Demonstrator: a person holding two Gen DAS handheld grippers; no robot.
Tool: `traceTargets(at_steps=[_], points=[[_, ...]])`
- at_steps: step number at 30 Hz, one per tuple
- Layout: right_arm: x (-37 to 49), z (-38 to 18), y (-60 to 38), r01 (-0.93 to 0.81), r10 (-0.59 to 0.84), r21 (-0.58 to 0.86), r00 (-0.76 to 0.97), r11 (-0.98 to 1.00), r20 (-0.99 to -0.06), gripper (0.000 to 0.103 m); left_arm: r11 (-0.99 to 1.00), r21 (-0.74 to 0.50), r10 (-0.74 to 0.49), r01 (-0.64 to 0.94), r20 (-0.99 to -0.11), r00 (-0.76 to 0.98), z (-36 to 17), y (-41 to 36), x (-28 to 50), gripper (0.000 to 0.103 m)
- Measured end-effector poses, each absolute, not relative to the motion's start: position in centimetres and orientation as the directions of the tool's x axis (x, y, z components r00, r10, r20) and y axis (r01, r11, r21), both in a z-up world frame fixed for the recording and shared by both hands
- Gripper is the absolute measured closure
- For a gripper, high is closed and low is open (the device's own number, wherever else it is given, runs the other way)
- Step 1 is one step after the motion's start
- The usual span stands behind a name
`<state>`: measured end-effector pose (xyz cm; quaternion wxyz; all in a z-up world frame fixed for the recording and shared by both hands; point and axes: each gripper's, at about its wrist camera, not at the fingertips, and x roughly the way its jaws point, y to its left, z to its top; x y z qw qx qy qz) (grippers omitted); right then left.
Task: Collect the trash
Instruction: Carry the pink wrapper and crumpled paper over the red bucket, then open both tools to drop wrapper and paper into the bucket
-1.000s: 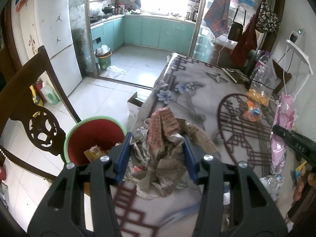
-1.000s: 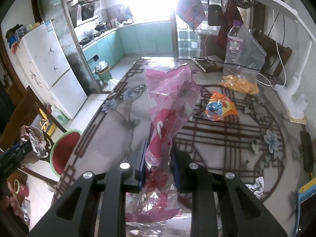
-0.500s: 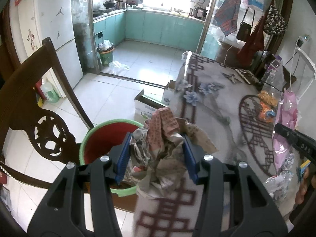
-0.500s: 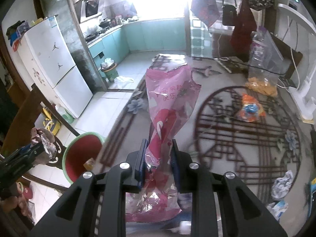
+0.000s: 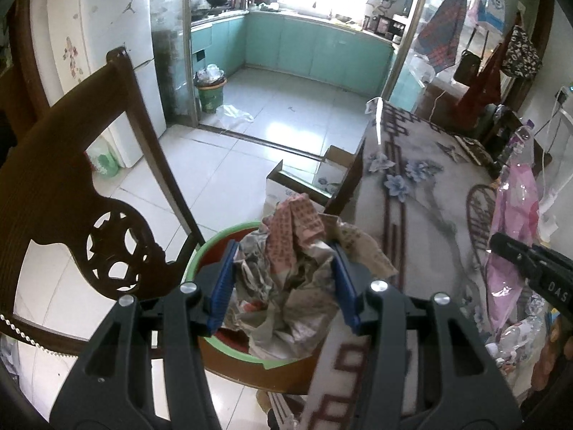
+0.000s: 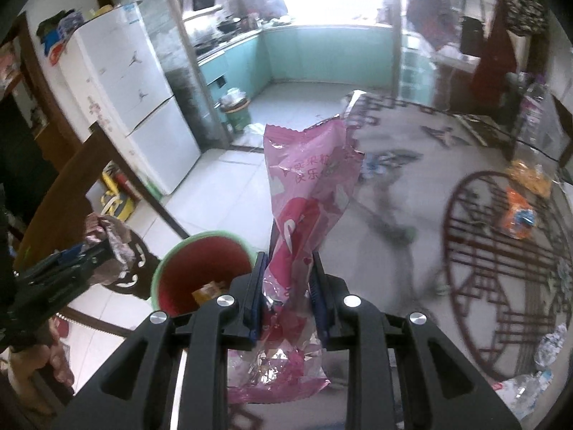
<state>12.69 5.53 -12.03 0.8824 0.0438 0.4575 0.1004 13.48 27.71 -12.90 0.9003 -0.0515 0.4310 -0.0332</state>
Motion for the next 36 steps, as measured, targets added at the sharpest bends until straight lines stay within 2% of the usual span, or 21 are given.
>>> traceTargets(at_steps=[9,19,34,35,36], points=[[14.7,-13.5,10.7,-0.223,0.306,0.223,0.484,0.949,-0.82,0.078,0.992,-0.127,-0.092,-0.018,-0.799,0.594,-14.6,30.7,15.1,0.054],[15.5,-16.4,15.5,-0.341,0.345,0.22,0.368,0.914,-0.863,0.078,0.991,-0.136,-0.105,-0.013,-0.817,0.567,-16.1,31.8,17.3,0.053],[17.3,-18.3,17.2,-0.36,0.353,0.233,0.317,0.904,-0.88,0.077,0.988,-0.152,-0.12,-0.014,-0.834,0.538,-17.8,32.5,19.5,0.053],[17.4,-18.2,17.2,-0.359,0.353,0.23,0.327,0.904,-0.877,0.074,0.988,-0.153,-0.118,-0.021,-0.834,0.539,-17.8,32.6,19.6,0.05],[17.5,-18.1,17.2,-0.359,0.352,0.226,0.338,0.906,-0.873,0.055,0.988,-0.154,-0.115,-0.028,-0.835,0.539,-17.9,32.7,19.7,0.04]])
